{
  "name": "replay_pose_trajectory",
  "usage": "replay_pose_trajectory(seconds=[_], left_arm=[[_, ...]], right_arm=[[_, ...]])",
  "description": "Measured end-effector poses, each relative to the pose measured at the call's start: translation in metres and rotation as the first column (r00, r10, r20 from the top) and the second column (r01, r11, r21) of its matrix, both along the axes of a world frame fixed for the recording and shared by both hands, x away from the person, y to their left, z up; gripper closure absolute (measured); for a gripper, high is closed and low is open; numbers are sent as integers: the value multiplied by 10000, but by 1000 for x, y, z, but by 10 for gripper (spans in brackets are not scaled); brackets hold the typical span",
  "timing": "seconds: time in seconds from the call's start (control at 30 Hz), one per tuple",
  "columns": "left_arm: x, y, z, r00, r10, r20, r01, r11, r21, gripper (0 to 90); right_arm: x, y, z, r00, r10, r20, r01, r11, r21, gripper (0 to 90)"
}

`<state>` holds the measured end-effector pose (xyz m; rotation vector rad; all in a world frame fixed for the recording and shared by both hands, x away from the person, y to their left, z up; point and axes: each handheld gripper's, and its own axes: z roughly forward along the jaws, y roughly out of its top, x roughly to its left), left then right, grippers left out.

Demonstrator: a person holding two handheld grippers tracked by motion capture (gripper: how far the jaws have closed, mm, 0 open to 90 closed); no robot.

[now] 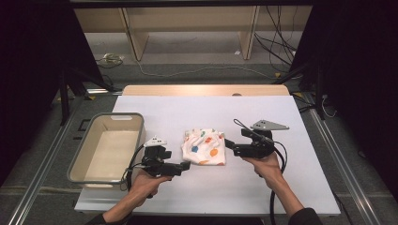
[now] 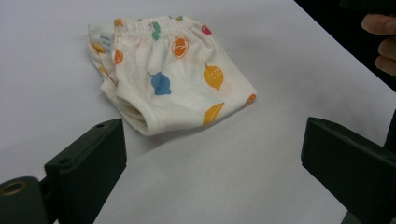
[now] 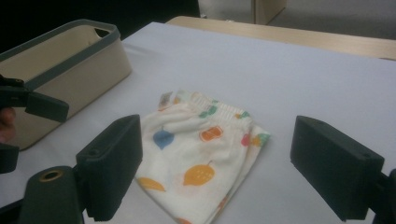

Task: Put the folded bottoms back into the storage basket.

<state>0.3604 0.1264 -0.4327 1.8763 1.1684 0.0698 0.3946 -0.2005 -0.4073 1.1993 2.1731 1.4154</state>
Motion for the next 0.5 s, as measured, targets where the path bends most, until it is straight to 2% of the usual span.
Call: replay_pose_trajectory(seconds=[0.03, 0.07, 0.1, 0.17, 0.3, 0.4, 0.5], left_arm=[[0, 0, 0, 10000, 0, 0, 0, 10000, 0, 68], [3, -1, -2, 9996, 135, -251, -136, 9999, -30, 68], [3, -1, -2, 9996, 135, -251, -136, 9999, -30, 69], [6, -2, -4, 9982, 115, -581, -124, 9998, -154, 70], [8, -3, -5, 9971, 253, -718, -253, 9997, -1, 70], [13, -3, -8, 9930, 494, -1075, -497, 9988, -10, 74], [15, -3, -10, 9910, 556, -1218, -562, 9984, -17, 79]], right_arm=[[3, 1, -1, 10000, 14, -35, -14, 10000, -16, 174], [5, 2, -1, 9999, 21, -100, -22, 10000, -31, 175], [5, 2, -1, 9999, 21, -100, -22, 10000, -31, 175], [12, 4, -3, 9998, 64, -198, -66, 9999, -85, 177], [17, 5, -4, 9995, 86, -307, -89, 9999, -119, 179], [23, 6, -7, 9984, 112, -553, -115, 9999, -56, 182], [26, 6, -8, 9981, 63, -608, -67, 10000, -55, 184]])
